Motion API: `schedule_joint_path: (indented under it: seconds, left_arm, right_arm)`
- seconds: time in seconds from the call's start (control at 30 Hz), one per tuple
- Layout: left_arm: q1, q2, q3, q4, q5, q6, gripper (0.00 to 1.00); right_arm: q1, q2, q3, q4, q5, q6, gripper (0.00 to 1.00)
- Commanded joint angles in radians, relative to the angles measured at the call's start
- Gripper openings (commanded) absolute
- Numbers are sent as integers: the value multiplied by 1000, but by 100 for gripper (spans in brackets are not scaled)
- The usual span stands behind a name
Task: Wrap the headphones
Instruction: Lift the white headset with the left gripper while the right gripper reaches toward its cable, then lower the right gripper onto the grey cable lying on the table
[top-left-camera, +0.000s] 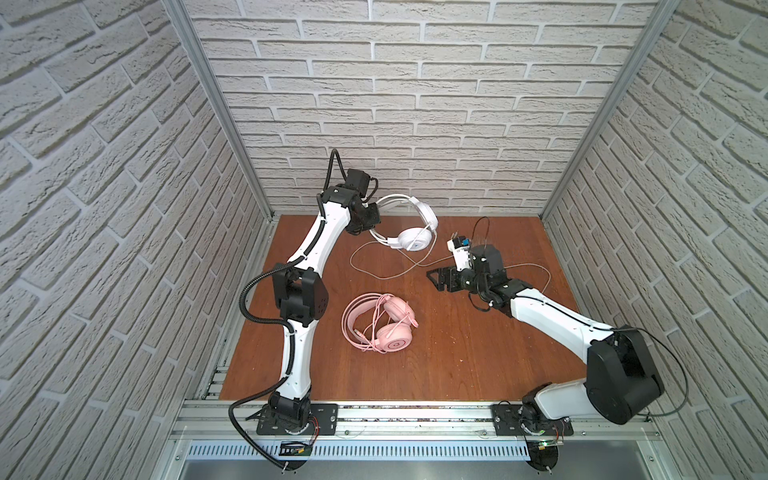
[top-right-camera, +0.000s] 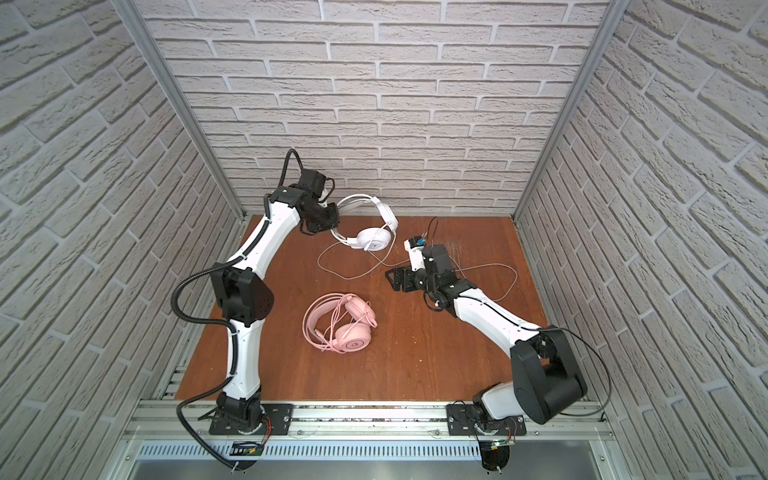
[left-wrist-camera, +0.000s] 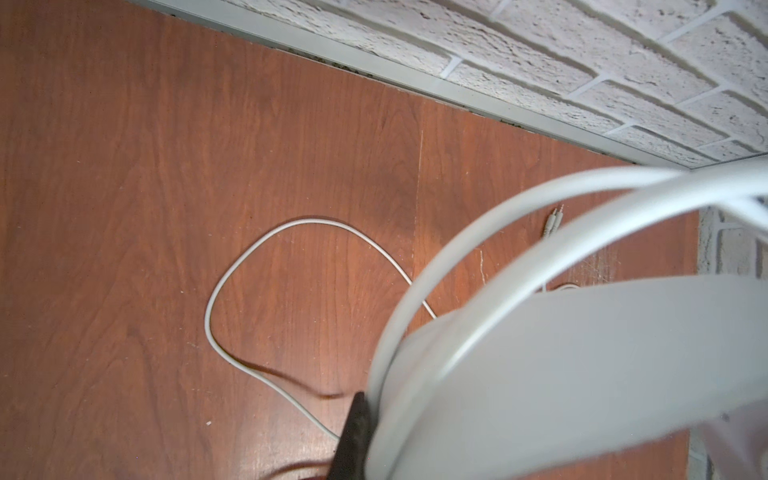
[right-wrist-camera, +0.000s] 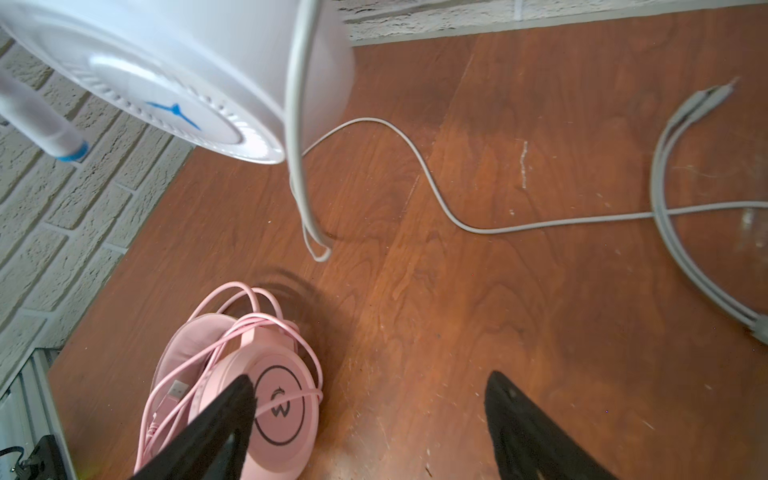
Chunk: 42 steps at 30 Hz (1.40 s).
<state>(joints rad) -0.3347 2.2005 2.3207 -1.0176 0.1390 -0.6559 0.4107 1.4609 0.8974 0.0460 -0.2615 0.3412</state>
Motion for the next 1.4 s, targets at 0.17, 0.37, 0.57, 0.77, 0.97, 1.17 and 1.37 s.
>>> schedule_joint_path:
  seconds: [0.17, 0.37, 0.57, 0.77, 0.97, 1.17, 1.37]
  left_arm:
    - [-4, -106, 15, 63, 60, -71, 0]
    - [-3, -128, 3, 88, 53, -94, 0]
    - [-3, -128, -4, 88, 48, -110, 0]
    - [-1, -127, -9, 94, 50, -120, 0]
    - [-1, -134, -20, 94, 38, -125, 0]
    - [17, -169, -74, 116, 7, -134, 0]
    - [31, -188, -122, 141, -22, -143, 0]
  right_arm:
    - [80, 179, 49, 321, 79, 105, 77]
    - [103, 287, 72, 441, 166, 185, 71]
    - [109, 333, 41, 602, 180, 239, 71]
    - [110, 374, 29, 681, 220, 282, 72]
    - [111, 431, 51, 716, 197, 346, 56]
    - [108, 368, -30, 720, 214, 347, 33]
    - [99, 166, -99, 457, 276, 235, 10]
